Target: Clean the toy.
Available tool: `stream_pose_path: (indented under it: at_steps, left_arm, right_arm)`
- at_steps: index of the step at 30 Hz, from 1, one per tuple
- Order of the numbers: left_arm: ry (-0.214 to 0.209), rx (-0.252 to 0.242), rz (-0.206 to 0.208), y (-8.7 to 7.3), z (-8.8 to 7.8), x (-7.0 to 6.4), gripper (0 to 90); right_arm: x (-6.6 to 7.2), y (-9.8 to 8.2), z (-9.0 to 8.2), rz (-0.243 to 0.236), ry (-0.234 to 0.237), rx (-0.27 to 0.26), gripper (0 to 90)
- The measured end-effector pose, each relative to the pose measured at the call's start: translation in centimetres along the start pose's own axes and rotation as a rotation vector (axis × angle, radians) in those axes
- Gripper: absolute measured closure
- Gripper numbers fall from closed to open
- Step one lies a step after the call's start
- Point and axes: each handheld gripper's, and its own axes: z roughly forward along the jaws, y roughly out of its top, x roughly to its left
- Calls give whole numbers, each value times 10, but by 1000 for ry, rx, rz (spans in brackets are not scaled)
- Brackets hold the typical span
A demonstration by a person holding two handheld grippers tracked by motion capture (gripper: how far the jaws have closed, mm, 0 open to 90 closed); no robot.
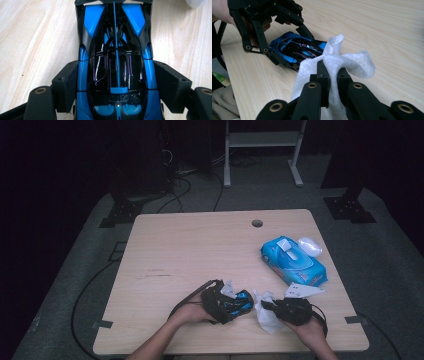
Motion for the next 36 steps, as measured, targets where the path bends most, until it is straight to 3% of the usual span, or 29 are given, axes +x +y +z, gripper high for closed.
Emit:
stream_pose_path:
  at_steps: [2,5,18,25,36]
  left_arm:
    - [-7,-23,-3,1,-3,1,264]
    - [-4,-12,14,4,-6,1,264]
    - [-22,97,18,10,0,5,263]
    - [-18,189,12,20,7,4,230]
    - [-19,200,37,19,5,4,258]
  right_arm:
    - [0,0,0,4,-1,0,847]
    - [-1,0,-1,6,-1,-3,847]
    - [0,1,1,6,4,-4,847]
    - [0,1,0,5,6,-5,846]
    - [-2,0,-2,14,2,-16,844]
